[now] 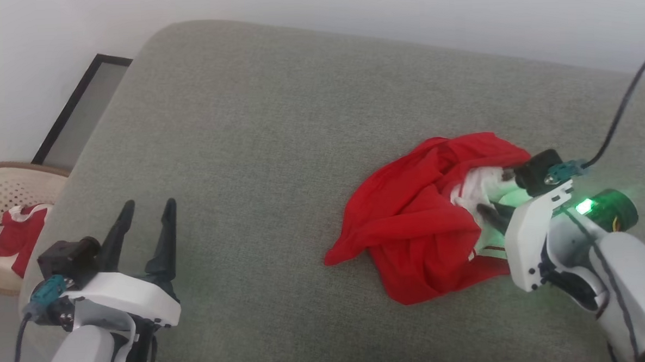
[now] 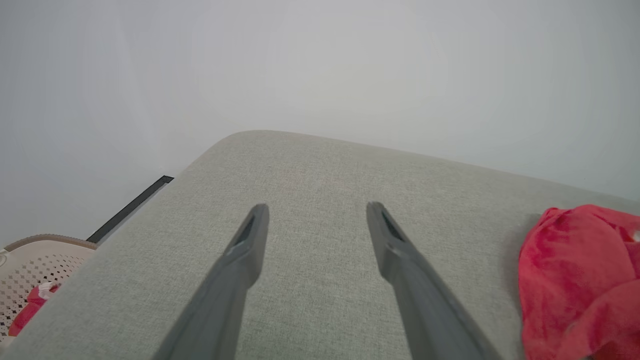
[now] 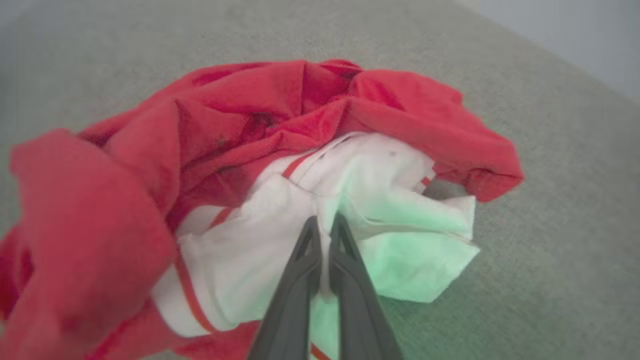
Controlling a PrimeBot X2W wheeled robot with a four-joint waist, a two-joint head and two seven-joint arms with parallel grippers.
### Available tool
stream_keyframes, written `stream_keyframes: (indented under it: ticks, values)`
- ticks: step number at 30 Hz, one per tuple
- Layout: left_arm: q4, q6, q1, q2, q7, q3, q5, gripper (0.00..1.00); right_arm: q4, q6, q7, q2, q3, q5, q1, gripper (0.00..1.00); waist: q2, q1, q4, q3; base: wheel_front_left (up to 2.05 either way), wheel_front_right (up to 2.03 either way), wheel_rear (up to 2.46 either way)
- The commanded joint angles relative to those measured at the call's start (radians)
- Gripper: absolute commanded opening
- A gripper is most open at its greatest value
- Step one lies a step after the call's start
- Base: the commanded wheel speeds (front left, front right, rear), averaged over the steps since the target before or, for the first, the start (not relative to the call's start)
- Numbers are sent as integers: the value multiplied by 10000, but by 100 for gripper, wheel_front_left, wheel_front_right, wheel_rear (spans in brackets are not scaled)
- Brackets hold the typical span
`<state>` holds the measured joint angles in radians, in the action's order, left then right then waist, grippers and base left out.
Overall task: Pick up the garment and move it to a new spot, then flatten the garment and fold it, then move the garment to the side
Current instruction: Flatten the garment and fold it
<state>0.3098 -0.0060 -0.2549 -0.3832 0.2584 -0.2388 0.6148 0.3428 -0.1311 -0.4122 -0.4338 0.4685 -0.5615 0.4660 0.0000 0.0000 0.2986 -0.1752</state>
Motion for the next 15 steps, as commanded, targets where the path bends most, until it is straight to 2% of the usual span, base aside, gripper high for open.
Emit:
stream_keyframes:
  ticks: [1,8,15]
  values:
    - [-2,-5,0,-56,65,77,-3,100,-141,7,99,-145,-74,-1,40,0,0,0,-84,56,0,0,0]
    - [-130,82,280,-182,60,297,56,100,-1550,8,-34,-777,-837,-359,-727,0,0,0,-620,255,0,0,0]
    - [-255,122,309,-243,64,373,79,100,-2666,8,-433,-1385,-1945,-410,-2286,0,0,0,-1029,323,0,0,0]
